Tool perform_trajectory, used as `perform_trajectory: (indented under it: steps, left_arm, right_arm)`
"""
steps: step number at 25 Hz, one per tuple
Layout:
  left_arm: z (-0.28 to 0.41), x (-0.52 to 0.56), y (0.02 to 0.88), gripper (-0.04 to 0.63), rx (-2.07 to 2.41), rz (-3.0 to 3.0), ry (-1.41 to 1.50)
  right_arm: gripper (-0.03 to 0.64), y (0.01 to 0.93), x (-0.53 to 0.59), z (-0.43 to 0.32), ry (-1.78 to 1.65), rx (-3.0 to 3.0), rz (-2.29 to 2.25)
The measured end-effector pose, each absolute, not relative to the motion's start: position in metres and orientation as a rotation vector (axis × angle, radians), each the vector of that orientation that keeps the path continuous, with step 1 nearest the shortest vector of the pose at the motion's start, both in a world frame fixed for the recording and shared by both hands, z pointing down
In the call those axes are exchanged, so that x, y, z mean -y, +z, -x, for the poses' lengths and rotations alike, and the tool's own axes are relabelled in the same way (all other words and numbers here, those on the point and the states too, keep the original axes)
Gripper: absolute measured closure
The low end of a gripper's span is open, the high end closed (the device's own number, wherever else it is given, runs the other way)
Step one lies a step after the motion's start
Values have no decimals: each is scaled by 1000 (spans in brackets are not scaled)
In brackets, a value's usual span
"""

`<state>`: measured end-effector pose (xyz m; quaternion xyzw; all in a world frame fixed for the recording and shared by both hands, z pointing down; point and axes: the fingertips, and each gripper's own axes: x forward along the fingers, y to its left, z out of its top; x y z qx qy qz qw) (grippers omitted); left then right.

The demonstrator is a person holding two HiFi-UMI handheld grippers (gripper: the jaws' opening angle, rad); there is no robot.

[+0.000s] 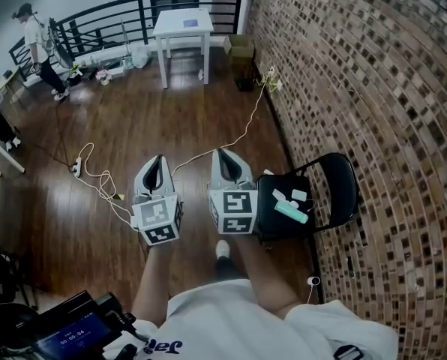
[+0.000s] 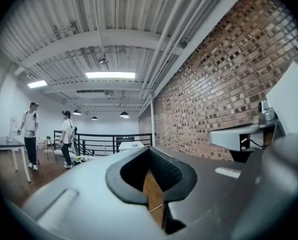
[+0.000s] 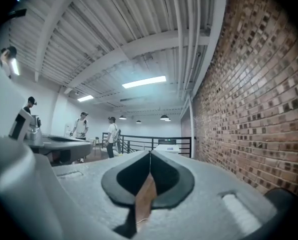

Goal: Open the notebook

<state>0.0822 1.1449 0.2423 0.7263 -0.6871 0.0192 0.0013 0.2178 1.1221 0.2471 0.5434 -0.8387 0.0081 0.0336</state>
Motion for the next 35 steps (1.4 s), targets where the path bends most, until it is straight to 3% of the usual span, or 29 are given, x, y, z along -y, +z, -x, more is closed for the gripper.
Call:
perform_trajectory:
  steps: [12,18,23,35]
  left_arm:
    - [-107,-969,248,580,2204,-2205,52]
    - [-98,-918,274,591,2195,-2146,170]
    - [-96,-856,260,581,2197,-2259,82]
    - [35,-634,279,591,2275,-2085,70]
  right_arm:
    - [630,234,-935,-268,86,2630,-1703]
    - [632,248,-890,-266,78,2647,-1638]
    - [632,263,-834,-251,-23,2621,-1615]
    - [630,259,-613,-157,-90,2579,-1601]
